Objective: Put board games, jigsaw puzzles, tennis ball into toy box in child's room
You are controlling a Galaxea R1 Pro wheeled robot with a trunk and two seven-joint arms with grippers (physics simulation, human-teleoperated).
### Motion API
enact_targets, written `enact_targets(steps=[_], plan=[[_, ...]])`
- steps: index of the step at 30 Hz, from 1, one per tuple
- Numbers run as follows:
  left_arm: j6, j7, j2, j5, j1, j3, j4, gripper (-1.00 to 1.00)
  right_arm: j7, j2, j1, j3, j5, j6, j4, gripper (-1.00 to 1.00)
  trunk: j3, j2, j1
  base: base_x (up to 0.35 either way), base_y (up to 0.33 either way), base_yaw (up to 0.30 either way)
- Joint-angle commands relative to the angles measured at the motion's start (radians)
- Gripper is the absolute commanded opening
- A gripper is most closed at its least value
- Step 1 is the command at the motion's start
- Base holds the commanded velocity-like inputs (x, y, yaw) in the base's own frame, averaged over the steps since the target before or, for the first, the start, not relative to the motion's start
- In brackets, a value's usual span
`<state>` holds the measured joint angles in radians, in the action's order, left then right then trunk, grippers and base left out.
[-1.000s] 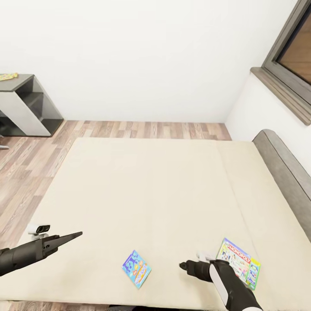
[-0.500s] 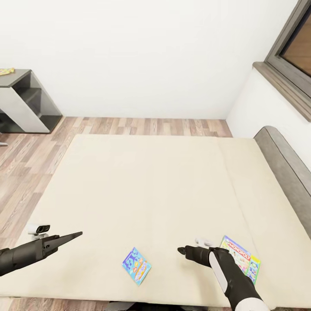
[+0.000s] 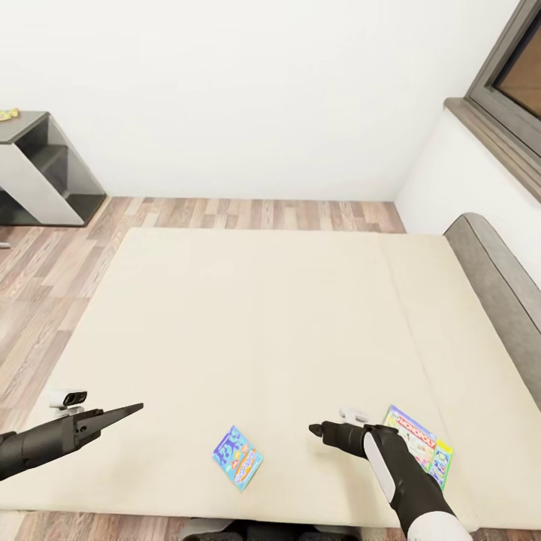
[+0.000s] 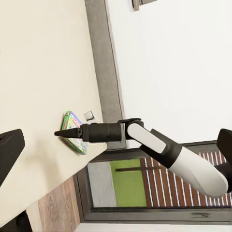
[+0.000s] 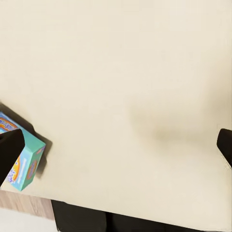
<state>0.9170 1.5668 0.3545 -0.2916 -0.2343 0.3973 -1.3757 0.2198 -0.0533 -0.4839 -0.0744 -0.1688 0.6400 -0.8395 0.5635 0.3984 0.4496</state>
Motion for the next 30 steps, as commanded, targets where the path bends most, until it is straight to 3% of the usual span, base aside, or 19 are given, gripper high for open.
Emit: enact_targets(steps=[1, 30], plan=[[0.01, 0.004, 0.001, 0.001, 0.0, 0.0, 0.0, 1.0, 0.004, -0.001, -0.003, -0.005, -0.001, 0.005, 0.0, 1.0, 0.003, 0.002, 0.0, 0.0, 0.0, 0.0], [0.01, 0.004, 0.001, 0.0, 0.0, 0.002, 0.001, 1.0, 0.004, 0.002, -0.017, -0.005, 0.009, -0.005, 0.002, 1.0, 0.051, 0.002, 0.0, 0.0, 0.0, 0.0]])
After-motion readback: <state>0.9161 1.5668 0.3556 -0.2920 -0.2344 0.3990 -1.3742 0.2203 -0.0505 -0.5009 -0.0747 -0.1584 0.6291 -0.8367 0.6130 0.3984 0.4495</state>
